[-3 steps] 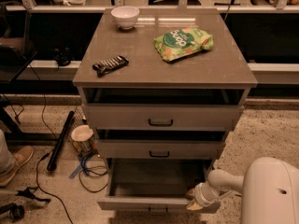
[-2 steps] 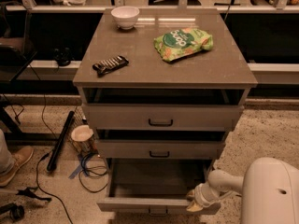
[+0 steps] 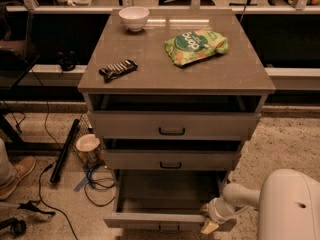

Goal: Open bottom drawer

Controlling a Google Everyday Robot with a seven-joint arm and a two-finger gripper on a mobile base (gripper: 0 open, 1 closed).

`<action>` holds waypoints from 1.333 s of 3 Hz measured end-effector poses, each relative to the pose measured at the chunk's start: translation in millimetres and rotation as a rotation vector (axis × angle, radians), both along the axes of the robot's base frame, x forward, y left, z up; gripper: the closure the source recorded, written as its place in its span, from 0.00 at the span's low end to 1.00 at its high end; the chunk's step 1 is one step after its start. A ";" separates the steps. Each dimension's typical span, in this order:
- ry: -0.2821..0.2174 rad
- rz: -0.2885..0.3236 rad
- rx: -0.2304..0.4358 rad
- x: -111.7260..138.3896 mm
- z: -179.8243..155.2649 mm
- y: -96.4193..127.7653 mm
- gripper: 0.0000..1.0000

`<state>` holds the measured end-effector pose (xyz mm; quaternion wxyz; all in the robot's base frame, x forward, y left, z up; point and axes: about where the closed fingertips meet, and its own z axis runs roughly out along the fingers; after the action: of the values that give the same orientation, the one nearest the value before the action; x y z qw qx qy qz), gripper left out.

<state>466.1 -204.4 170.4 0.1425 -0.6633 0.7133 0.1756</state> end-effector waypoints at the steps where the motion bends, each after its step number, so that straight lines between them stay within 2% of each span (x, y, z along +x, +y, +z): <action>1: -0.001 -0.014 0.036 -1.3 5.2 -0.7 0.00; 2: -0.014 -0.058 0.107 -0.8 30.3 -4.5 0.18; 3: -0.052 -0.123 0.157 3.2 68.7 -9.2 0.41; 4: -0.065 -0.248 0.163 23.5 80.9 -7.6 0.72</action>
Offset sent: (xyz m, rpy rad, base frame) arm 0.0040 -0.0176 0.0687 0.1943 -0.0421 -0.1280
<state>489.6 -212.0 251.3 0.2396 -0.5615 0.7683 0.1925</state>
